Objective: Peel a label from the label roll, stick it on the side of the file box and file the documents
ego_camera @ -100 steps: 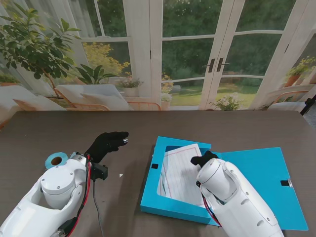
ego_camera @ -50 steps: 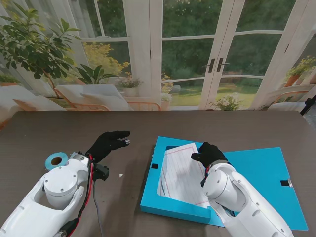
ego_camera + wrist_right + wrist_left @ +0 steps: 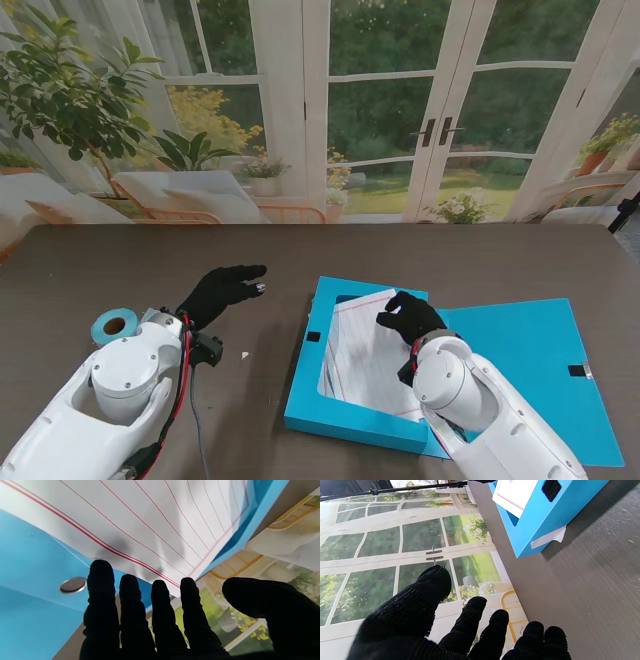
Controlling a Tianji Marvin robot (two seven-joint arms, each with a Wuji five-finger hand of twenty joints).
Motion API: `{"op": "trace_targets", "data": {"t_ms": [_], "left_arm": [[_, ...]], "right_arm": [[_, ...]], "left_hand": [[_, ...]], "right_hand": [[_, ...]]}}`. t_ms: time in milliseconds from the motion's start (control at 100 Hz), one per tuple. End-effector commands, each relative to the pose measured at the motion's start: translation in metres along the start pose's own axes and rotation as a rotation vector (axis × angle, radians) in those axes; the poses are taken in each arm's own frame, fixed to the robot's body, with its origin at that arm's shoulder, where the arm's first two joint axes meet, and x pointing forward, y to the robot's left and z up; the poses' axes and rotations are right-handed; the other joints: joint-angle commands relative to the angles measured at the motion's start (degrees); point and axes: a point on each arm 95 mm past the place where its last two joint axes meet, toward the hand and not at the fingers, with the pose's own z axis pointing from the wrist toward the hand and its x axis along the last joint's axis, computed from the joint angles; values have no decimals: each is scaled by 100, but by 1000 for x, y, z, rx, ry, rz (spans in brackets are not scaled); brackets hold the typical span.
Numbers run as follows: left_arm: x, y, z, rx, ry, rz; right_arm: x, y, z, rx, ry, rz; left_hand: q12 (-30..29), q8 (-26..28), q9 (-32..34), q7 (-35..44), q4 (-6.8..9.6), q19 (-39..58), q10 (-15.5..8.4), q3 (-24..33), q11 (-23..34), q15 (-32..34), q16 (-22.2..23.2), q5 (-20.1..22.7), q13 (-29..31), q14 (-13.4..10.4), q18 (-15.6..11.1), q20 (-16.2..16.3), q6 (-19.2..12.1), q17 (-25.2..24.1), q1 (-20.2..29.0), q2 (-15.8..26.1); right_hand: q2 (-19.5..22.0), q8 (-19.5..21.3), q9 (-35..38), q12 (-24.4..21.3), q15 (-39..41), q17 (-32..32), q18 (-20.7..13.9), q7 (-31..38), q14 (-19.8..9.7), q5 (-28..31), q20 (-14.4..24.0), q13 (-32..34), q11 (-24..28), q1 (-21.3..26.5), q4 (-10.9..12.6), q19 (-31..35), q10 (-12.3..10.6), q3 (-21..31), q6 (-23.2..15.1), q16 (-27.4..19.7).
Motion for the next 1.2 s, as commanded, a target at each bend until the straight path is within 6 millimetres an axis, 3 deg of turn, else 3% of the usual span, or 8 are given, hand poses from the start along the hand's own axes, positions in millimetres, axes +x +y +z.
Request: {"op": "trace_targets", "data": {"t_ms": [0, 190, 650, 1190], "left_arm": [[-2, 4, -2, -22, -7, -2], [-3, 3, -3, -18, -13, 2], [-4, 3, -6, -18, -24, -5], [-5, 4, -9, -16, -36, -16]], "right_arm": [[-4, -9, 2, 38, -16, -1], [-11, -15, 10, 70, -46, 0], [-23, -19, 7, 111, -119, -14], [-30, -28, -14, 152, -183, 19]], "left_hand": [[-16, 31, 177, 22, 93, -123, -129, -124, 16, -60, 27, 86, 56, -91, -275, 31, -149, -81, -74, 72], [-14, 30, 192, 22, 96, -120, -136, -127, 21, -59, 26, 94, 59, -82, -275, 30, -155, -76, -78, 82], [-14, 27, 185, 17, 99, -120, -126, -167, 18, -57, 25, 88, 65, -97, -288, 27, -133, -84, -77, 135], [-15, 24, 178, 14, 107, -117, -98, -193, 16, -55, 27, 98, 66, -99, -296, 30, -111, -89, -58, 180]], "right_hand": [[131, -44, 100, 39, -38, -2298, 111, -33, 21, 56, -87, 175, -30, -195, -90, 216, -121, -104, -138, -31], [177, -52, 102, 47, -69, -2340, 107, -72, 25, 68, -125, 152, -74, -184, -93, 188, -114, -110, -150, -19], [278, -58, -48, 69, -94, -2458, 74, -117, 1, -85, -142, 59, -105, -241, -114, 92, -86, -159, -98, 5], [329, -50, -178, 77, -50, -2502, 28, -75, -22, -226, -102, 5, -62, -266, -142, 24, -46, -169, -49, 24]]}}
